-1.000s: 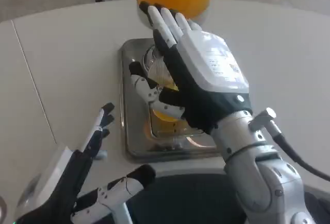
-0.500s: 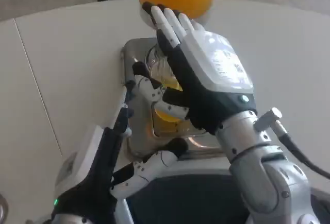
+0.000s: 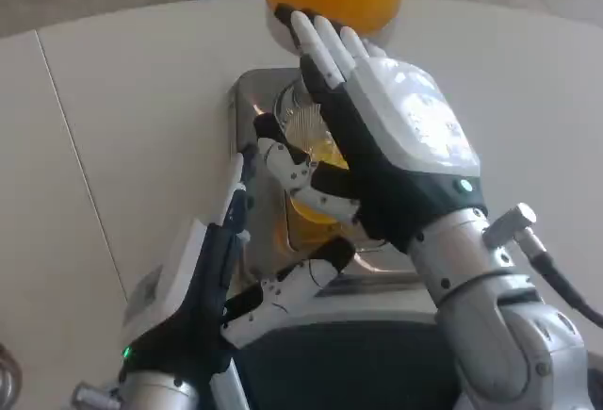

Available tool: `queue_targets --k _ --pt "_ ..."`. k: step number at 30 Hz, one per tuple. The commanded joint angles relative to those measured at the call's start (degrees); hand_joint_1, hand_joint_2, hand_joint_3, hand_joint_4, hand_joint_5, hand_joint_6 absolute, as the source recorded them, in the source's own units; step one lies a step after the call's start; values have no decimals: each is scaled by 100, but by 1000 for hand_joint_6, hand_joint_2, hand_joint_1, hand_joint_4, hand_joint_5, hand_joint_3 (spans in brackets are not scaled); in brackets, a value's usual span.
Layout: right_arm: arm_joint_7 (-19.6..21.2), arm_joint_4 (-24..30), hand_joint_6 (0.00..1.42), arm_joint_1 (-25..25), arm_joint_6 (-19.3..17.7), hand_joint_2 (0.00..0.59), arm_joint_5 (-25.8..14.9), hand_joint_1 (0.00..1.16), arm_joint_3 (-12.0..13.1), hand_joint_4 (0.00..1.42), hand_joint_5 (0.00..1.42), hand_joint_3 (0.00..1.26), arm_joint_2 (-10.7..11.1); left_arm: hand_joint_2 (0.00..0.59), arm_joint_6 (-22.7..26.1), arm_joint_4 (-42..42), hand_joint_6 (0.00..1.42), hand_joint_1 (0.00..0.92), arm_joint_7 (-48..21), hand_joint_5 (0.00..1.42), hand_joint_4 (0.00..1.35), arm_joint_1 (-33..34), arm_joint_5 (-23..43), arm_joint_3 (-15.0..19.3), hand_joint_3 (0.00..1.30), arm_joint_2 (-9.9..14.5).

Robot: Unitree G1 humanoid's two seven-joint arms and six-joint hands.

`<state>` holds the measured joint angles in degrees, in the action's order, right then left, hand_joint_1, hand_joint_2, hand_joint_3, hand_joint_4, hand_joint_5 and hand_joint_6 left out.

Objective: Grasp the cup under the faucet to collect the drink, then remove the cup.

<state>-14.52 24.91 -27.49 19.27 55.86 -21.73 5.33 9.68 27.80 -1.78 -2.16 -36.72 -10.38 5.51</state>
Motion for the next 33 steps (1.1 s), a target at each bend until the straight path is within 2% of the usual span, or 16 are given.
queue_targets --k 1,11,21,23,25,27,30,33 --pt "-161 199 0 276 44 544 13 338 -43 0 0 0 -6 63 77 -125 311 120 78 156 0 100 -46 -35 0 -19" --pt "-288 1150 0 559 81 549 284 352 82 0 0 0 -81 66 82 -268 319 110 55 162 0 231 30 49 0 38" --pt "-877 1916 0 923 165 551 659 394 61 0 0 0 -265 70 70 -421 324 110 44 168 0 377 104 153 0 106" --pt "-1023 2064 0 1093 160 552 737 396 60 0 0 0 -295 70 58 -452 325 111 50 169 0 393 125 163 0 112" --pt "-1270 2293 0 1437 123 543 841 446 47 0 0 0 -237 69 23 -520 326 114 103 170 0 423 133 177 0 118" --pt "-1471 2472 0 1720 53 523 942 497 47 0 0 15 -173 57 -9 -590 343 154 162 181 0 460 130 183 0 128" --pt "-1713 2683 0 2045 -58 520 1045 545 96 0 0 13 -93 55 -50 -684 345 165 232 183 0 508 146 178 0 141" --pt "-1993 2972 0 2468 -221 493 1247 596 147 0 0 24 26 54 -82 -788 346 170 278 183 0 554 198 171 0 139"
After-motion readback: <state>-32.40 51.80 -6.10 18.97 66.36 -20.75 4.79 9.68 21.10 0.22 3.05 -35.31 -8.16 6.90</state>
